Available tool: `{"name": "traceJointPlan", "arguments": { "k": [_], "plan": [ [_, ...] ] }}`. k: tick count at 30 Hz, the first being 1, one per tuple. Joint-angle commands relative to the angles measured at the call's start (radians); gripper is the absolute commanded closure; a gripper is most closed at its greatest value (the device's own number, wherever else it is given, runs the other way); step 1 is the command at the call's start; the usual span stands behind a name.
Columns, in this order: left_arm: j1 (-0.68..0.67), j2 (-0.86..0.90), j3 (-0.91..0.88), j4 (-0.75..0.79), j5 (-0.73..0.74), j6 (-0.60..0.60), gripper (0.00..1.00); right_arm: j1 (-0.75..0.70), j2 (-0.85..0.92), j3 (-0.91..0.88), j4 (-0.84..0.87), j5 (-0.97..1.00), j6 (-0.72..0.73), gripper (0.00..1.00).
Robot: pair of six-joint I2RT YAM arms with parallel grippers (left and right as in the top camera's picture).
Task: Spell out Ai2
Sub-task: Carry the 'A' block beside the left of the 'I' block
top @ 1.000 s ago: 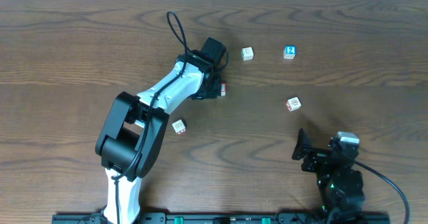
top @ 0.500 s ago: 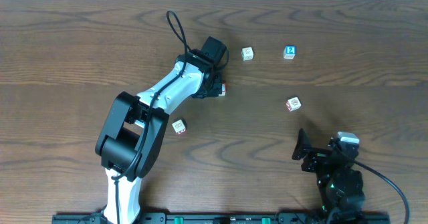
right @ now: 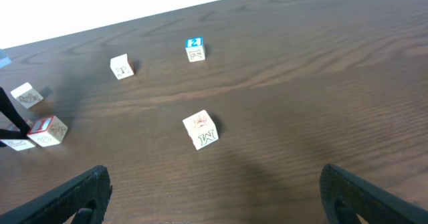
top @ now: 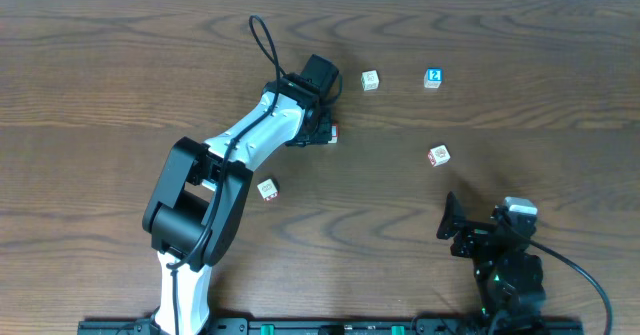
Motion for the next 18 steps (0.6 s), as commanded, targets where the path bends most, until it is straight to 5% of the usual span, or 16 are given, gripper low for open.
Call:
{"name": "traceJointPlan", "arguments": {
  "k": [1, 18],
  "plan": [
    [-0.003, 0.019, -0.006, 0.0, -0.043, -0.001, 0.59, -0.005, -0.005, -0.003, 0.0, 0.003, -0.008, 0.01],
    [-0.003, 0.019, -0.006, 0.06, -0.053, -0.001, 0.54, -0.005, -0.005, -0.003, 0.0, 0.003, -0.008, 0.01]
  ]
}}
